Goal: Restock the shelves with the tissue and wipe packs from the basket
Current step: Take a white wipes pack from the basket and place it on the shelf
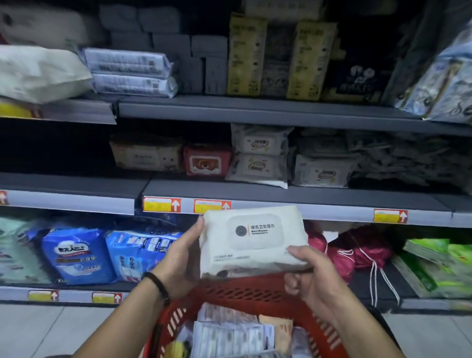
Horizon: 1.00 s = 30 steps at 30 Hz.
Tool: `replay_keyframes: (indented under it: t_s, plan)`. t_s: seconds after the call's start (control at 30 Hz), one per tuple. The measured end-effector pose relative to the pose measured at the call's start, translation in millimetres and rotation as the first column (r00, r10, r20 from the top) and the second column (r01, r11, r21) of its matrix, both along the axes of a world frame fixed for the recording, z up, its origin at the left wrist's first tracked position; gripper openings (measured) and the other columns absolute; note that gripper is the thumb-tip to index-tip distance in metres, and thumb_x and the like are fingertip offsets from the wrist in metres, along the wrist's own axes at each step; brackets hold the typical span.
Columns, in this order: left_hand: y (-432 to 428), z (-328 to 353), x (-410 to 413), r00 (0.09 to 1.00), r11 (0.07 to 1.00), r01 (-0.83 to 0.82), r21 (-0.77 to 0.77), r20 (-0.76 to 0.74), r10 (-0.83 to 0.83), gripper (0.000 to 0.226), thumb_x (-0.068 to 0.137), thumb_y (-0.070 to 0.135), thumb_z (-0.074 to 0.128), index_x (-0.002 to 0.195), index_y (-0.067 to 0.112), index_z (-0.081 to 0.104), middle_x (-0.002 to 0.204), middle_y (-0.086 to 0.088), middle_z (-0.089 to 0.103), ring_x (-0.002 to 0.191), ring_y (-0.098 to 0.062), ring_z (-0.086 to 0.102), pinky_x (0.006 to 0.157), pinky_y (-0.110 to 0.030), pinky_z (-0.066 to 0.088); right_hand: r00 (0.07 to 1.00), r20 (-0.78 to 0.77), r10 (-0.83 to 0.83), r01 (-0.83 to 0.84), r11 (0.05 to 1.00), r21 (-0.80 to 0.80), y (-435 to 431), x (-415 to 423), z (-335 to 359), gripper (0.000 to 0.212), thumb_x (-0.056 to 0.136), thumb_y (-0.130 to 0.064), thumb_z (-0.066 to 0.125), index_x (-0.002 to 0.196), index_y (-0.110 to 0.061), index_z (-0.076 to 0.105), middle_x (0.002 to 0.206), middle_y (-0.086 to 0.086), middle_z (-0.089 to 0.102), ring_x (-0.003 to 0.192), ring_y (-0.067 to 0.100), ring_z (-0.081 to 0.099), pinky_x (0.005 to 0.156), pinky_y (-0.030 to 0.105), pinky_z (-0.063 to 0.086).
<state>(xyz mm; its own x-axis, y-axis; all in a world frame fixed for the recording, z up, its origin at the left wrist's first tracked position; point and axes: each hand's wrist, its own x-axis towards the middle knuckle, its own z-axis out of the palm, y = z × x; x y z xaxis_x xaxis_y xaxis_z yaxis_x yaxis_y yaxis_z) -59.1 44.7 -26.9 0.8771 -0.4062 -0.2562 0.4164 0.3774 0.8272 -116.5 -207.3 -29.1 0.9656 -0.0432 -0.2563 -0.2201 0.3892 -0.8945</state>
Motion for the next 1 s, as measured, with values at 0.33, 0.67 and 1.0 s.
replay_keyframes:
  t_s: [0.33,0.67,1.0]
  plan:
    - [-4,-26,-21,0.991,0.975,0.091,0.202,0.078,-0.108,0.075,0.065,0.040,0.090,0.134,0.021,0.067,0.129,-0.020,0.072,0.117,-0.045,0.068,0.101,-0.069,0.046,0.962,0.054,-0.269,0.274,0.940,-0.203,34,6,-1,0.068,0.074,-0.073,0.072,0.122,-0.024,0.072,0.110,-0.001,0.076,0.093,0.016,0.068,0.086,0.038,0.053]
    - [-13,-5,-22,0.973,0.998,-0.062,0.018,0.224,0.056,0.105,0.071,0.038,0.090,0.155,0.049,0.030,0.129,-0.004,0.074,0.114,-0.036,0.072,0.099,-0.059,0.054,0.996,0.051,0.072,-0.070,0.997,-0.039,58,-23,-8,0.079,0.067,-0.009,0.086,0.138,-0.028,0.059,0.113,0.022,0.077,0.077,0.035,0.071,0.064,0.042,0.060]
    - [9,23,-24,0.847,0.855,-0.513,-0.081,0.113,0.519,0.050,0.085,0.028,0.081,0.129,0.026,0.056,0.125,-0.015,0.073,0.091,-0.025,0.073,0.065,-0.049,0.061,0.982,0.159,-0.104,0.127,0.981,-0.145,63,-27,9,0.103,0.046,-0.062,0.099,0.136,-0.025,0.066,0.115,0.007,0.079,0.099,0.028,0.076,0.087,0.052,0.059]
